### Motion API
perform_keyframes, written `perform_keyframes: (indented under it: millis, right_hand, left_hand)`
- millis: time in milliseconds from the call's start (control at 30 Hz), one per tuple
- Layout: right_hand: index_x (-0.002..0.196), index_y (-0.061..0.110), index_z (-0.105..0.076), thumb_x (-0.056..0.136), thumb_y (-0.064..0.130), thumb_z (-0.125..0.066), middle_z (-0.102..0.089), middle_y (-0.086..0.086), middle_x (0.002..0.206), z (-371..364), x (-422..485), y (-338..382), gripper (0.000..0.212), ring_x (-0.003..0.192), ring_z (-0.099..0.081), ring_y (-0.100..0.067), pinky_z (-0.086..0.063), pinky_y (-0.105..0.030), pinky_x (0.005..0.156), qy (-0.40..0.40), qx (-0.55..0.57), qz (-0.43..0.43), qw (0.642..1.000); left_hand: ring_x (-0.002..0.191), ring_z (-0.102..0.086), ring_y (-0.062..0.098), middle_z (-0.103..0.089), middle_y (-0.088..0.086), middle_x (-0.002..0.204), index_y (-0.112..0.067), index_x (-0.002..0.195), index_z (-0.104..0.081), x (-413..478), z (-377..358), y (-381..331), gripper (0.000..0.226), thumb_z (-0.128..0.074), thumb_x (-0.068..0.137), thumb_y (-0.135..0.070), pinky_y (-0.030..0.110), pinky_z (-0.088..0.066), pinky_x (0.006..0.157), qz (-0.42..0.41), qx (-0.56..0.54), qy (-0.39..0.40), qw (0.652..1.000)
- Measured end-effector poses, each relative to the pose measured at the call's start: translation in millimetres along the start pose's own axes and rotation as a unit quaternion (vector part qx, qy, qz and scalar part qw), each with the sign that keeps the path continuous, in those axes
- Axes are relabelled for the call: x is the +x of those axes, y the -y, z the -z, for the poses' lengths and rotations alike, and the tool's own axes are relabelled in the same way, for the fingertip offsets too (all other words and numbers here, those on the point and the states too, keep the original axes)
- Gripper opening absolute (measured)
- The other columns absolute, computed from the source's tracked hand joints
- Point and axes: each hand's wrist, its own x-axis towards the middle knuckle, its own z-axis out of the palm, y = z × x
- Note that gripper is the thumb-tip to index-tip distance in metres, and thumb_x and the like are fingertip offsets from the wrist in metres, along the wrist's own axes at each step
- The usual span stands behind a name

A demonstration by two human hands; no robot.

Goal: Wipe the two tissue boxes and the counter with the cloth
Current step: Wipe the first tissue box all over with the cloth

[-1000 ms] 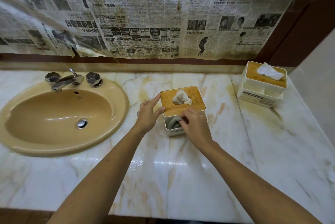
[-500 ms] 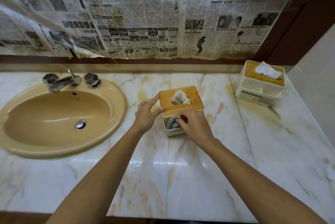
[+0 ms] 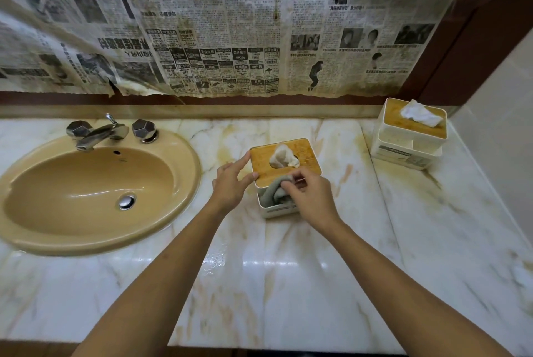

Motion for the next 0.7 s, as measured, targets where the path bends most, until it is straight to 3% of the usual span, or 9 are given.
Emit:
perform_keyframes:
  millis: [100,267,333,467,600,700]
  right_hand:
    - [0.096,0.025,-0.061,0.094,0.024,-0.064,-0.070,0.002,0.086,27.8,0.8,6.8,0.004,0.074,-0.066,-0.012,-0.055,-0.028,0.060,-0.007,0.047,-0.011,0.999]
    - [0.101,0.033,-0.054,0.100,0.021,-0.057,-0.070,0.000,0.097,73.8,2.0,20.3,0.013,0.074,-0.071,-0.016,-0.056,-0.032,0.046,0.018,0.073,-0.007,0.997]
    - [0.102,0.030,-0.058,0.099,0.014,-0.058,-0.070,-0.002,0.096,83.8,2.1,23.3,0.016,0.075,-0.071,-0.020,-0.059,-0.033,0.050,0.011,0.061,0.014,0.998]
    - [0.101,0.031,-0.063,0.095,0.013,-0.062,-0.068,0.005,0.089,94.3,-0.6,21.6,0.019,0.075,-0.070,-0.013,-0.060,-0.030,0.057,0.001,0.003,0.073,0.997]
    - [0.094,0.028,-0.066,0.087,0.013,-0.070,-0.067,0.009,0.088,83.7,-5.2,7.4,0.017,0.078,-0.066,-0.009,-0.059,-0.031,0.068,-0.018,-0.100,0.123,0.987]
    - [0.093,0.023,-0.069,0.082,0.006,-0.075,-0.057,0.005,0.094,60.5,-10.6,-10.0,0.020,0.084,-0.060,-0.007,-0.050,-0.018,0.078,-0.016,-0.117,0.124,0.985]
  left_hand:
    - [0.146,-0.028,0.022,-0.046,0.005,0.150,-0.036,0.152,-0.034,-0.7,-0.8,0.1,0.059,-0.058,0.097,-0.039,0.056,-0.023,0.114,-0.003,-0.003,0.002,1.000]
    - [0.149,-0.022,0.020,-0.034,0.005,0.158,-0.036,0.153,-0.032,3.6,0.6,1.7,0.057,-0.054,0.101,-0.031,0.052,-0.020,0.120,0.000,-0.072,0.041,0.997]
    - [0.148,-0.025,0.018,-0.034,0.000,0.159,-0.035,0.153,-0.033,5.1,1.8,-0.3,0.055,-0.052,0.102,-0.027,0.049,-0.022,0.121,0.001,-0.093,0.047,0.995]
    - [0.147,-0.029,0.015,-0.036,-0.005,0.158,-0.029,0.152,-0.036,5.5,0.9,-5.0,0.054,-0.052,0.102,-0.019,0.042,-0.024,0.121,0.005,-0.123,0.046,0.991]
    - [0.141,-0.039,0.013,-0.045,-0.002,0.151,-0.018,0.149,-0.042,0.3,-5.7,-8.2,0.051,-0.055,0.100,-0.015,0.035,-0.031,0.117,0.024,-0.161,0.000,0.987]
    - [0.138,-0.042,0.014,-0.050,-0.001,0.147,-0.016,0.145,-0.047,-3.0,-10.2,-9.2,0.045,-0.053,0.101,-0.014,0.039,-0.033,0.116,0.029,-0.178,-0.010,0.984]
